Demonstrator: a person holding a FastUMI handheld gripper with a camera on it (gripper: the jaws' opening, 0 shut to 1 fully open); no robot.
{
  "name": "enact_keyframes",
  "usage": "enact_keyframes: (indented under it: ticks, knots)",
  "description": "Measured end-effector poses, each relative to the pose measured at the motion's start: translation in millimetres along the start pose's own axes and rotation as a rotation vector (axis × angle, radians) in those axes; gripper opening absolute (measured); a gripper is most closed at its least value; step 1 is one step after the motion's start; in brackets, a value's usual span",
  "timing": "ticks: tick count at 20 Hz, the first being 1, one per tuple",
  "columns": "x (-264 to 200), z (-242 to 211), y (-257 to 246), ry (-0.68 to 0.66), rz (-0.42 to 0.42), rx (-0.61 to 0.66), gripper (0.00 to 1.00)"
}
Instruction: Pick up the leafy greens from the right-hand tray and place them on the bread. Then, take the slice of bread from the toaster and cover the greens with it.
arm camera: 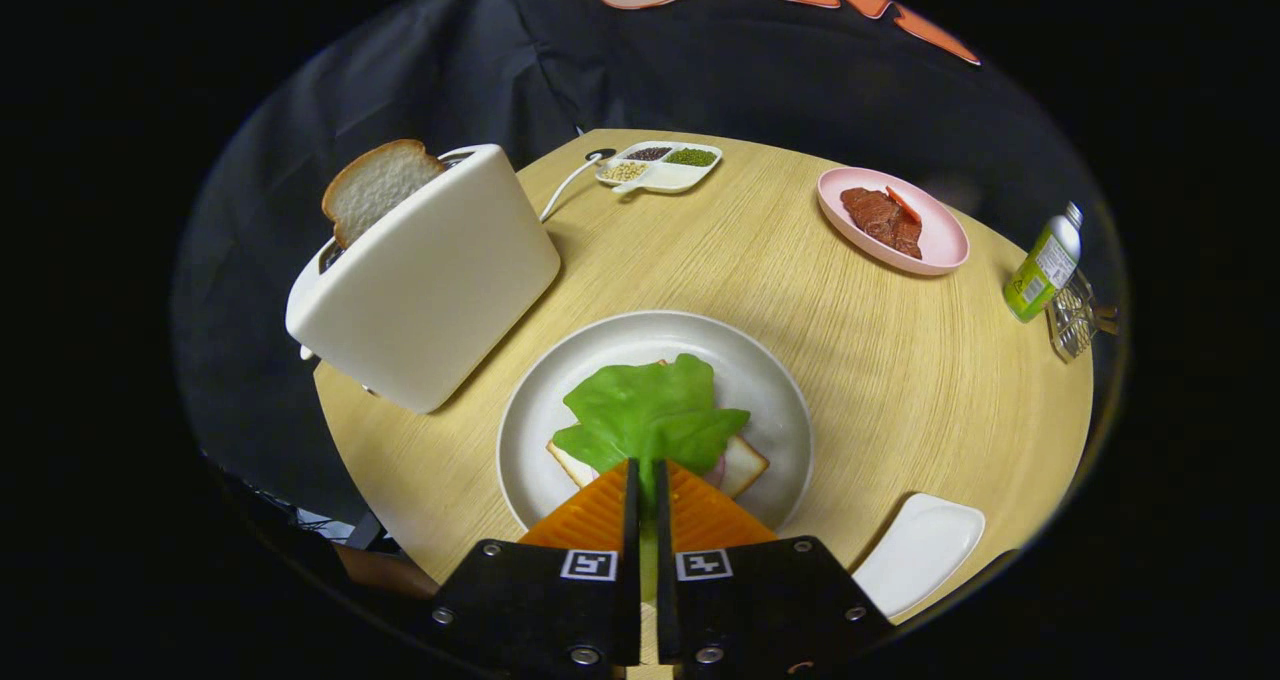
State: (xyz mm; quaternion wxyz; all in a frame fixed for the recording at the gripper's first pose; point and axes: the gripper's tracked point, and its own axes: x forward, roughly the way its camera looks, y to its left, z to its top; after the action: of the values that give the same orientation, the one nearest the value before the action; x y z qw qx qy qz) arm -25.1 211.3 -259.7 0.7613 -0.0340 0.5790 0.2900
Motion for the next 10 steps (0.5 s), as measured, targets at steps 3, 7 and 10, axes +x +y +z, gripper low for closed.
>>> enact_keyframes:
  ticks: [3, 7, 10]
  knots:
    - [1, 0, -6, 0.001, -0.011, -0.001, 0.17]
    - [2, 6, -2, -0.024, -0.025, -0.038, 0.42]
    - [-4, 17, 2, -0.056, -0.038, -0.049, 0.55]
